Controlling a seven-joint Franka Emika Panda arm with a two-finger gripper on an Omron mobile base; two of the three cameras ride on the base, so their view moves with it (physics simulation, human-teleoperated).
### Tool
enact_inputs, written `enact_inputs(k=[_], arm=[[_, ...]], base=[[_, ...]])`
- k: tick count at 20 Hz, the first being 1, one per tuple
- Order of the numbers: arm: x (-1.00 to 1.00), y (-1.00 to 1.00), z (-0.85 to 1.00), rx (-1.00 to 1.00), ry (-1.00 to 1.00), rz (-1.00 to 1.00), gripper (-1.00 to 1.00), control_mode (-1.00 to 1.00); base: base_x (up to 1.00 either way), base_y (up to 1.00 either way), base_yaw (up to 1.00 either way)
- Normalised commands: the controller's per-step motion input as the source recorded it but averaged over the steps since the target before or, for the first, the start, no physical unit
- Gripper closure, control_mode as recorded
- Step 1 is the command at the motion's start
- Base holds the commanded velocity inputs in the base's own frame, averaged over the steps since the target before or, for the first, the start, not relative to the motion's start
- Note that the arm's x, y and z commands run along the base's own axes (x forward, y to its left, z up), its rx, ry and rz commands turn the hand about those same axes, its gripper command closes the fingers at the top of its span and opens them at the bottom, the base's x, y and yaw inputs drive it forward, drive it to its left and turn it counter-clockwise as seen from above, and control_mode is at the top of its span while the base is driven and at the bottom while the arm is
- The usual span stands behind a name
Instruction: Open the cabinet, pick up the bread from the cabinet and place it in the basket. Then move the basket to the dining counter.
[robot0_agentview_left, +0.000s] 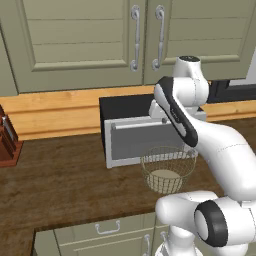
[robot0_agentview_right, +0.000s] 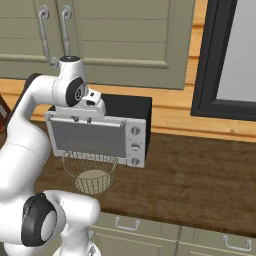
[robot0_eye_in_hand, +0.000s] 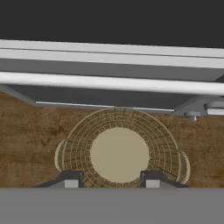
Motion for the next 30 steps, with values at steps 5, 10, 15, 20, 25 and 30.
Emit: enact_inputs(k=[5,10,15,20,25,30], arm=[[-0.03,-0.02,0.00,0.08,0.00,0.00,-1.00,-1.00],[0.00,0.18,0.47,0.00,-0.17,0.00,-1.00,-1.00],[0.00,0.03,0.95,0.01,-0.30,-0.07,-1.00,-1.00],[-0.03,0.04,0.83,-0.01,-0.38,-0.21,-1.00,-1.00],[-0.01,0.01,0.95,-0.04,-0.39,-0.19,-1.00,-1.00],[0.05,0.09,0.93,-0.04,-0.25,-0.09,-1.00,-1.00]], base=[[0.00,0.00,0.00],[0.00,0.00,0.00],[0.00,0.00,0.00],[0.00,0.00,0.00],[0.00,0.00,0.00],[0.00,0.00,0.00]])
